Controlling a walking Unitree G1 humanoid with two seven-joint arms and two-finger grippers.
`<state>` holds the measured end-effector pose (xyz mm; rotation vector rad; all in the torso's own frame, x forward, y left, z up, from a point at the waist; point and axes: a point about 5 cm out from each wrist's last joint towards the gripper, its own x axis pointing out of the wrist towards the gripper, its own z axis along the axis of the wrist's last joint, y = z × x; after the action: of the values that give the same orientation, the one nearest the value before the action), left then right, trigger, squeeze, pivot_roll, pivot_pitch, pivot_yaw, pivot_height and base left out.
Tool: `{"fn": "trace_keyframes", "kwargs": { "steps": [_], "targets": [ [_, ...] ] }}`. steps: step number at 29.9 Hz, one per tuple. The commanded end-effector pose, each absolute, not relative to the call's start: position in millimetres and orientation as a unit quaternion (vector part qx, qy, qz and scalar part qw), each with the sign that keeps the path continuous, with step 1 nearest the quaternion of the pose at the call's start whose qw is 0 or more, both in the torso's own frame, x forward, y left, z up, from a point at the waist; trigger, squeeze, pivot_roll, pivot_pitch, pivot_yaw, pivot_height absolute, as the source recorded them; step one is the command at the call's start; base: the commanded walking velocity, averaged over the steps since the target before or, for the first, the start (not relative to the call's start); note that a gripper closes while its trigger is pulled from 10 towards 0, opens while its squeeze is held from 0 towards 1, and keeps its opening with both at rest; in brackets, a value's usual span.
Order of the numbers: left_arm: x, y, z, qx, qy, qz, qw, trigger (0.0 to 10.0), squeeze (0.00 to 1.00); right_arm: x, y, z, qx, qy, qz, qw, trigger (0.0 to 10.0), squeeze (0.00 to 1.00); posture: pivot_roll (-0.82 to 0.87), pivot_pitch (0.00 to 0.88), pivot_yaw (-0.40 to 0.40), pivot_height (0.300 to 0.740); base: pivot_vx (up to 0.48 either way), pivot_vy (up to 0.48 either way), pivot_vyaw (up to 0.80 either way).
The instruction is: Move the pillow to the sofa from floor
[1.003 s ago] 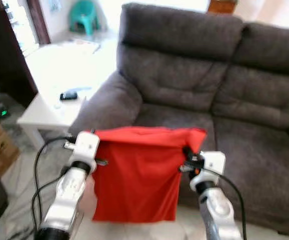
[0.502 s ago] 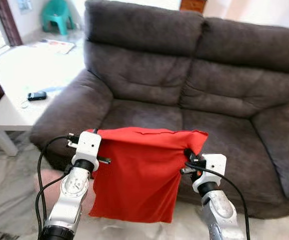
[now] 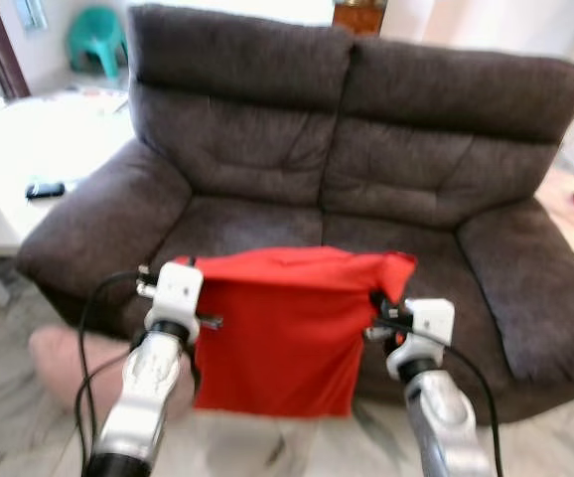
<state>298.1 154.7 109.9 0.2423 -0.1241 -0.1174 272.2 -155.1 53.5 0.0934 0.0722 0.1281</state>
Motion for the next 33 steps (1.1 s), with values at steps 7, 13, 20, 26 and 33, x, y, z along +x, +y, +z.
{"fn": "trace_keyframes", "kwargs": {
  "steps": [7, 13, 20, 26, 33],
  "targets": [
    [300.8, 165.2, 129.5, 0.124, -0.11, -0.034, 0.986, 10.0, 0.0, 280.5, -163.4, 67.8, 0.048, 0.001, 0.045, 0.998, 10.0, 0.0, 0.12, 0.0, -0.102, 0.74, 0.0, -0.256, 0.0],
    [301.7, 165.3, 130.4, 0.126, -0.112, -0.04, 0.985, 10.0, 0.0, 281.2, -162.9, 68.6, 0.05, -0.001, 0.044, 0.998, 10.0, 0.0, 0.12, 0.0, -0.099, 0.74, 0.0, -0.252, 0.0],
    [301.5, 163.6, 129.1, 0.125, -0.111, -0.045, 0.985, 10.0, 0.0, 280.9, -164.8, 68.3, 0.05, -0.002, 0.043, 0.998, 10.0, 0.0, 0.1, 0.0, -0.092, 0.74, 0.0, -0.253, 0.0],
    [302.2, 162.1, 128.3, 0.125, -0.111, -0.049, 0.985, 10.0, 0.0, 281.8, -162.7, 68.6, 0.048, -0.002, 0.048, 0.998, 10.0, 0.0, 0.11, 0.0, -0.106, 0.74, 0.0, -0.254, -0.46],
    [302.6, 162.3, 128.1, 0.123, -0.114, -0.043, 0.985, 10.0, 0.0, 285.6, -163.5, 71.7, 0.045, -0.006, 0.051, 0.998, 10.0, 0.0, 0.11, 0.0, -0.116, 0.74, 0.0, -0.249, 0.0]
  ]
}}
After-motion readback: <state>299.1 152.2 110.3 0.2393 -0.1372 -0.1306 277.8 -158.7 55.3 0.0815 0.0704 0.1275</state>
